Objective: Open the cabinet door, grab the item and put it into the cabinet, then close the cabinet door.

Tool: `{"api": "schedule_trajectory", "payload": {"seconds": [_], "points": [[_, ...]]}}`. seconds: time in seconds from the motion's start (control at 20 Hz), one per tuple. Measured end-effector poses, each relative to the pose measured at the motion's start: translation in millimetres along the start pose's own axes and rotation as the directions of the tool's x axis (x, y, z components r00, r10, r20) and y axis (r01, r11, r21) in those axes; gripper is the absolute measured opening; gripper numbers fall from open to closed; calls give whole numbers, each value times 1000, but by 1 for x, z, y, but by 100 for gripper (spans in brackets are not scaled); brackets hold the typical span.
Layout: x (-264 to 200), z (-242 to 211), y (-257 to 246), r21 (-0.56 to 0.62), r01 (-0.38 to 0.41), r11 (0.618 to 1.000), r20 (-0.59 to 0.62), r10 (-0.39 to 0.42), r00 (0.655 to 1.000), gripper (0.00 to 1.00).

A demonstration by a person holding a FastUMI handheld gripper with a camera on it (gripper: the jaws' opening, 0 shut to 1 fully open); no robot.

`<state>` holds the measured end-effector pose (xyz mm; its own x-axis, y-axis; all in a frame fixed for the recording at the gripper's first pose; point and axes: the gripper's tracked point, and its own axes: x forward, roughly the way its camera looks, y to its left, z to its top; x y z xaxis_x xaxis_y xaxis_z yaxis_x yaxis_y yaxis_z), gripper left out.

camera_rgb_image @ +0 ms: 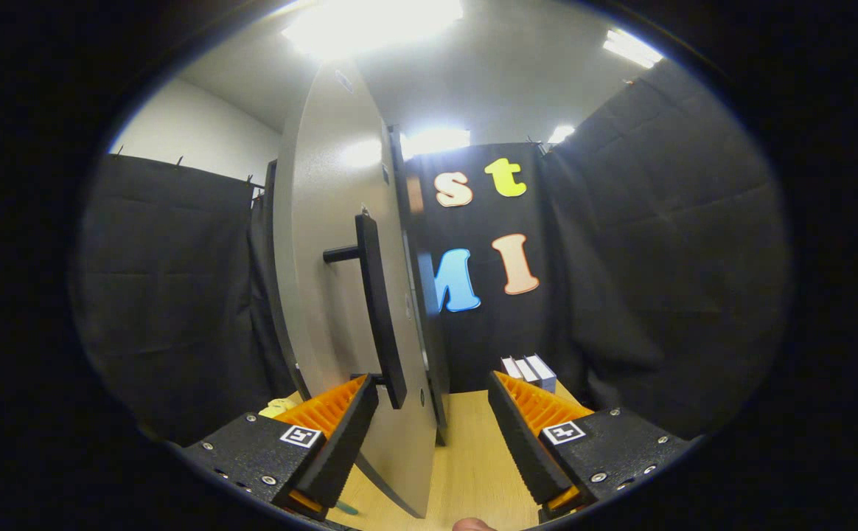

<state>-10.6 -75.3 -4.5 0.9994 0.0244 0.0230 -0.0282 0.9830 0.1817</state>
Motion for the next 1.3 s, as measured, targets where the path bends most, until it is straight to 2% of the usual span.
{"api": "schedule_trajectory", "payload": {"seconds": [0.1, 0.3, 0.55, 0.75, 1.1, 1.3], "points": [[1, -7, -1, 30, 27, 999, 3, -27, 1000, 94], [-14, -31, -10, -31, 109, 994, 7, -109, 994, 95], [-57, -98, 20, -73, 174, 982, 8, -174, 985, 96], [-72, -177, 75, -54, 154, 987, -45, -157, 987, 96], [-28, -289, 168, -80, 84, 993, -92, -91, 992, 96], [-11, -345, 177, -85, 102, 991, -149, -114, 982, 96]]}}
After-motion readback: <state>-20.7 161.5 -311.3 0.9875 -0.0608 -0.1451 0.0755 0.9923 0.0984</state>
